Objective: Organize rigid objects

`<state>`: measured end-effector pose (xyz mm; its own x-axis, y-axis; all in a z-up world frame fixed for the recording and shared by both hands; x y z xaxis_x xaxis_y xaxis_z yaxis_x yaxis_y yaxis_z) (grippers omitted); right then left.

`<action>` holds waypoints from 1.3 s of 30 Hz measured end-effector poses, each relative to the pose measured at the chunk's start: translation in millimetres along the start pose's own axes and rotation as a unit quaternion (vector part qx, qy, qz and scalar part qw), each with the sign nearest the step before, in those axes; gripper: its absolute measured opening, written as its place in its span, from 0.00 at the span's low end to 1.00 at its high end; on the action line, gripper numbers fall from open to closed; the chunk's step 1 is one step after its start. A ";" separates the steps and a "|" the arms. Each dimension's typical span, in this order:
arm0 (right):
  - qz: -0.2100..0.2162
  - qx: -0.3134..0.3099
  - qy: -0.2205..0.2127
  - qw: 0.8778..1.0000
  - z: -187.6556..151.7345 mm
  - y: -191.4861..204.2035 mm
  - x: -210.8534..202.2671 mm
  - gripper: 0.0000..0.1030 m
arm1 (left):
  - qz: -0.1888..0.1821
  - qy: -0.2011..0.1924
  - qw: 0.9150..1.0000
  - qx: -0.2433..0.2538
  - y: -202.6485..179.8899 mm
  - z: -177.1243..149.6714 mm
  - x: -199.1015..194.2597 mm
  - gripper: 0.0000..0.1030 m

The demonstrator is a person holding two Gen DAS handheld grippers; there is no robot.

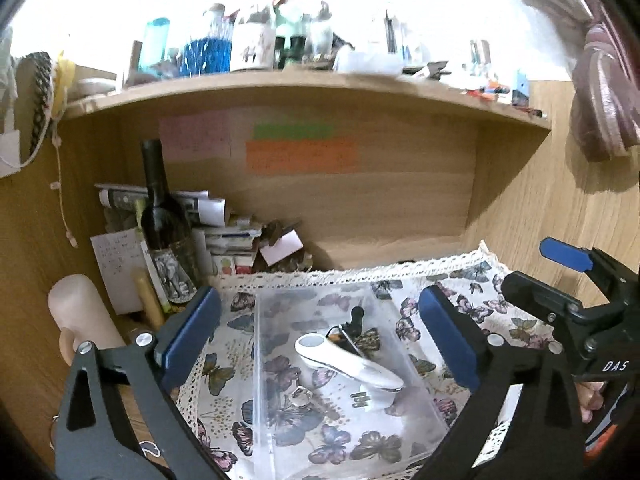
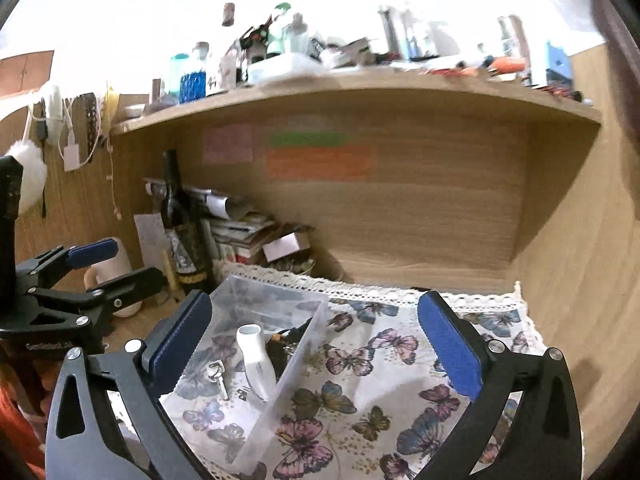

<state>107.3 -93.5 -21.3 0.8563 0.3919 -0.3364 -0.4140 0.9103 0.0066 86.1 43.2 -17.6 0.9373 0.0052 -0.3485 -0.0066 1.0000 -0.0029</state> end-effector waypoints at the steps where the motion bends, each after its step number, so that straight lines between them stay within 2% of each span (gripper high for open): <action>1: -0.003 0.002 -0.006 1.000 -0.4 -1.8 -5.6 1.00 | 0.003 -0.006 1.000 0.001 -2.7 0.1 -3.5 0.99; 11: -0.009 0.010 -0.027 1.000 -8.3 -8.7 -32.2 1.00 | 0.007 -0.030 1.000 -0.001 -20.1 -3.2 -20.5 1.00; 20: -0.010 0.013 -0.036 0.999 -7.7 -11.0 -39.9 1.00 | 0.012 -0.055 0.998 0.011 -28.4 0.6 -32.4 1.00; 39: -0.011 0.015 -0.032 0.999 -8.8 -8.9 -38.3 1.00 | 0.004 -0.054 0.999 0.003 -26.8 0.4 -31.5 1.00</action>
<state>75.5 -117.8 -16.8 0.8836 0.3787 -0.2754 -0.3864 0.9219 0.0279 56.9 16.3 -6.2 0.9692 0.0139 -0.2461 -0.0130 0.9999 0.0055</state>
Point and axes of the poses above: each gripper's, at about its wrist camera, not at the fingertips, and x roughly the way its jaws point, y to its left, z to its top, the point moved 8 cm from there along x, roughly the way its jaws point, and after that the axes turned 1 degree about y, right-handed, at the moved point
